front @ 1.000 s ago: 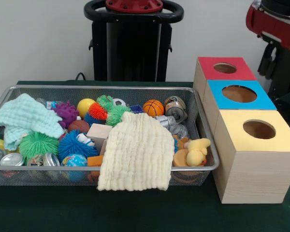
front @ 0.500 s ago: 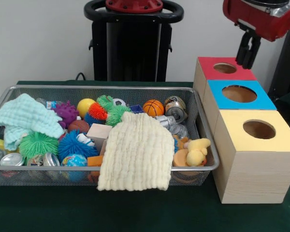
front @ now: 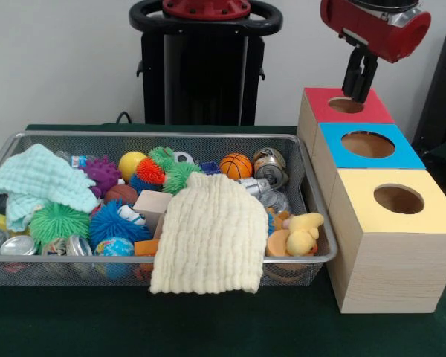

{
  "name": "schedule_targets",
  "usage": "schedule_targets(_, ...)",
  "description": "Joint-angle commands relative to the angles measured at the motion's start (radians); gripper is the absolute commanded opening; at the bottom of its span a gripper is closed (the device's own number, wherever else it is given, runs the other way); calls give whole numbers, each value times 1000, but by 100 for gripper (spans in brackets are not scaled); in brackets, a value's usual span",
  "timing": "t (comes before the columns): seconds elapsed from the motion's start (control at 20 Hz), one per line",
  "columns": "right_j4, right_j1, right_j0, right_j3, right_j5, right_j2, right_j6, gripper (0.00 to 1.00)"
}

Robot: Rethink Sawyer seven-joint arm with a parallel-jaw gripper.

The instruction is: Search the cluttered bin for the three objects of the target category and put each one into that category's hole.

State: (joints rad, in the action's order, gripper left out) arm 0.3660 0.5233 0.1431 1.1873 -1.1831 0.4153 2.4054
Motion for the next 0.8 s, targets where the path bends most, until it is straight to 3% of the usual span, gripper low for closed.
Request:
schedule_targets(0.05, -79, 31, -64, 160, 68, -183, -249, 0)
schedule_targets(0.8, -186, 81, -202, 245, 134, -325, -369, 0)
